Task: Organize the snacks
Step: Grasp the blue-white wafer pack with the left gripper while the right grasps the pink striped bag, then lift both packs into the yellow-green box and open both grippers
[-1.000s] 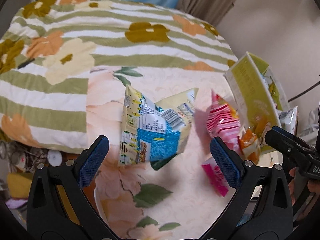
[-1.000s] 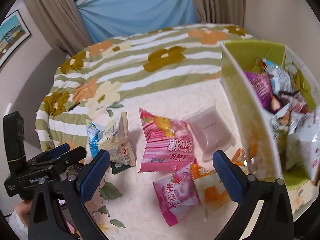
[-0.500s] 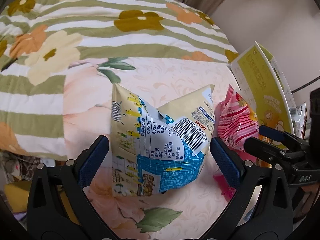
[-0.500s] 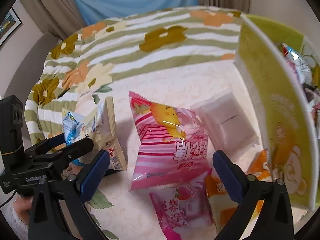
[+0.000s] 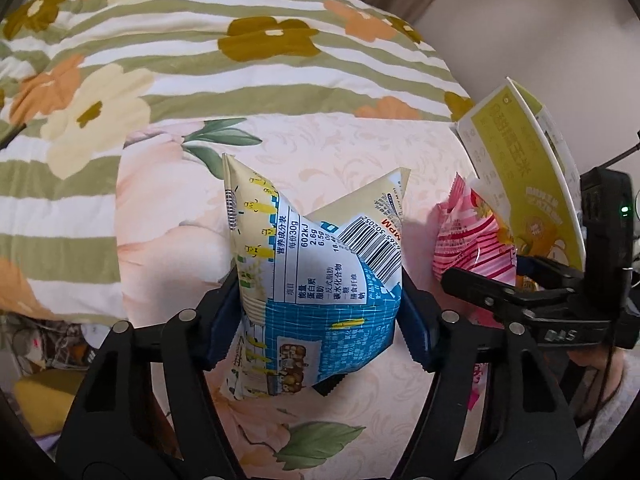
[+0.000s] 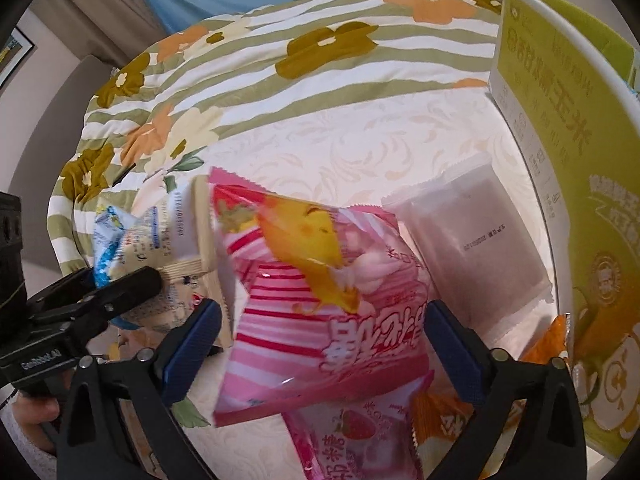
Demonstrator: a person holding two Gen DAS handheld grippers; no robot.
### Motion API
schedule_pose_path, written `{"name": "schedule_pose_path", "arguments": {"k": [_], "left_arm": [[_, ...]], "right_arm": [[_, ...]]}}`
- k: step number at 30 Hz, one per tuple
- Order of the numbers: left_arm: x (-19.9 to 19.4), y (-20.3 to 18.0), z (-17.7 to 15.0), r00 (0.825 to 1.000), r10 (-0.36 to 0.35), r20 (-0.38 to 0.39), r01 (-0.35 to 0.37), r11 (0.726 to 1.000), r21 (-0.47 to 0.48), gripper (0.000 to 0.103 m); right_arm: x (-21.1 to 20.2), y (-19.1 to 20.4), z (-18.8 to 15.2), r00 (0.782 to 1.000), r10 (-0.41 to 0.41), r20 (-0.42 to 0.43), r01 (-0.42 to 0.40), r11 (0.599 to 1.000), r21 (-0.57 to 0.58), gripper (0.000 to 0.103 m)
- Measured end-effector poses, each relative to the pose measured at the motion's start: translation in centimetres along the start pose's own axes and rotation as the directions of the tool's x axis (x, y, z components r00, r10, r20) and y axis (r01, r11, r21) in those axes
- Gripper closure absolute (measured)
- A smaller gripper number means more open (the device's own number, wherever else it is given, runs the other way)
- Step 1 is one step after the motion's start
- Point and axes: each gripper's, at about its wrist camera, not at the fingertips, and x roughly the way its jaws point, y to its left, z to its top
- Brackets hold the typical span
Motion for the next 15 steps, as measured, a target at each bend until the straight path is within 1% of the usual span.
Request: {"name": "schedule_pose_path", "arguments": {"k": [3, 8, 12, 15], "left_arm": [[-0.6, 0.2, -0.1, 1.0, 0.011, 0.008, -0.011, 1.0, -0.011, 0.038], [-1.8, 0.8, -0.3, 1.0, 0.013, 0.026, -0.011, 0.999, -0.039, 0.038], [-3.0, 1.0, -0.7, 0.999, 0.031, 0.025, -0.029, 0.998, -0.063, 0.038], [-4.1, 1.0, -0.9, 0.998, 0.039, 0.045, -0.036, 0.997, -0.075, 0.038]], "right_arm": [[0.5, -0.5, 0.1, 1.0, 0.012, -0.012, -0.011, 1.0, 0.016, 0.015], [0.4, -0.6, 0.1, 1.0, 0.016, -0.004, -0.016, 1.0, 0.022, 0.018], [0.3, -0.4, 0.0, 1.0, 0.021, -0.013, -0.021, 1.0, 0.022, 0.025], [0.1, 0.1, -0.2, 0.999, 0.039, -0.019, -0.038, 0.999, 0.019, 0.027]]}}
